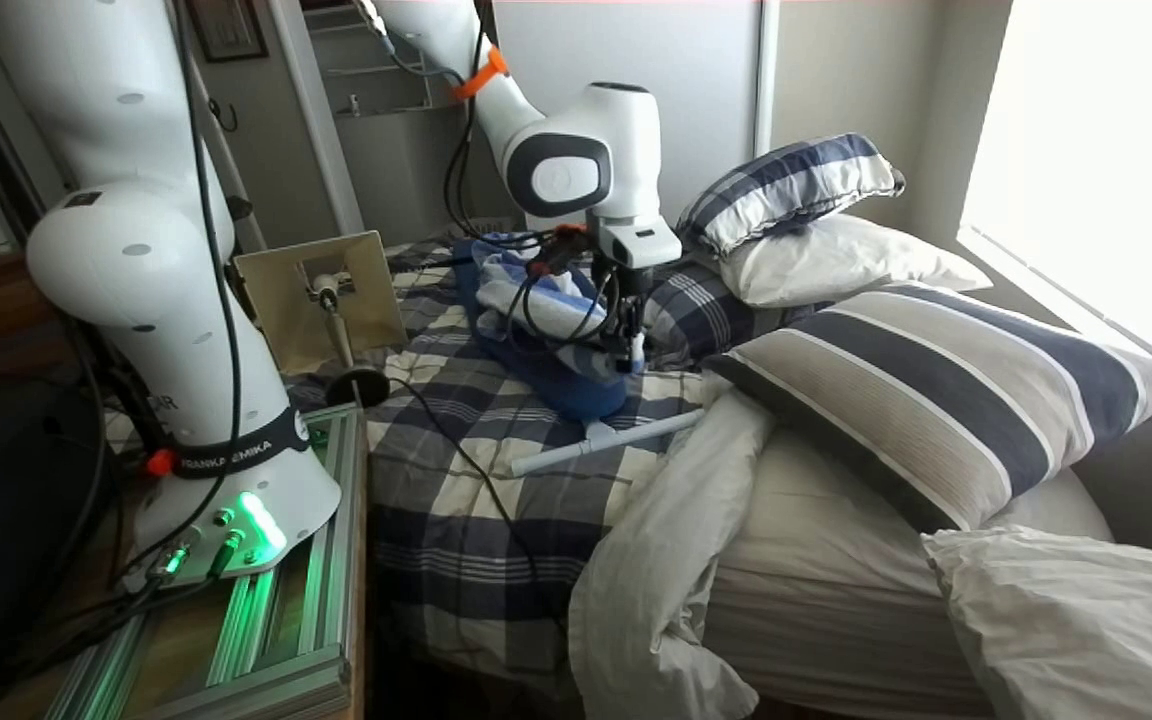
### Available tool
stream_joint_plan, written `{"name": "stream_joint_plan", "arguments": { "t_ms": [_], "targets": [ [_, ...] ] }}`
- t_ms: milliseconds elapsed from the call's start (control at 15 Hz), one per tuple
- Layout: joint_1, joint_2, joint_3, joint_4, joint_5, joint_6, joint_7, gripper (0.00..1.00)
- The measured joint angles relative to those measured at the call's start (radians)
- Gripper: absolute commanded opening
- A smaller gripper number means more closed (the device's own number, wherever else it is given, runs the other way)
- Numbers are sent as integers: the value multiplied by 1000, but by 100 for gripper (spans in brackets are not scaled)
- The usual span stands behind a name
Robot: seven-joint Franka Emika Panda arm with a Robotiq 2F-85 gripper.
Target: Pull the striped towel to the right
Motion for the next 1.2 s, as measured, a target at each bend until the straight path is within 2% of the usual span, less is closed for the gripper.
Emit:
{"name": "stream_joint_plan", "arguments": {
  "t_ms": [267, 467, 533, 600, 667, 867, 933, 1000, 1200],
  "targets": [
    [-24, 26, -132, -22, -183, 115, 150, 2],
    [3, 66, -229, -14, -359, 177, 353, 2],
    [33, 81, -277, -6, -413, 189, 423, 33],
    [69, 96, -327, 4, -457, 191, 491, 34],
    [111, 112, -378, 16, -492, 191, 558, 39],
    [283, 153, -527, 57, -547, 138, 752, 61],
    [337, 157, -551, 69, -557, 89, 816, 67],
    [361, 152, -536, 79, -563, 24, 868, 73],
    [341, 93, -376, 89, -555, -164, 906, 95]
  ]
}}
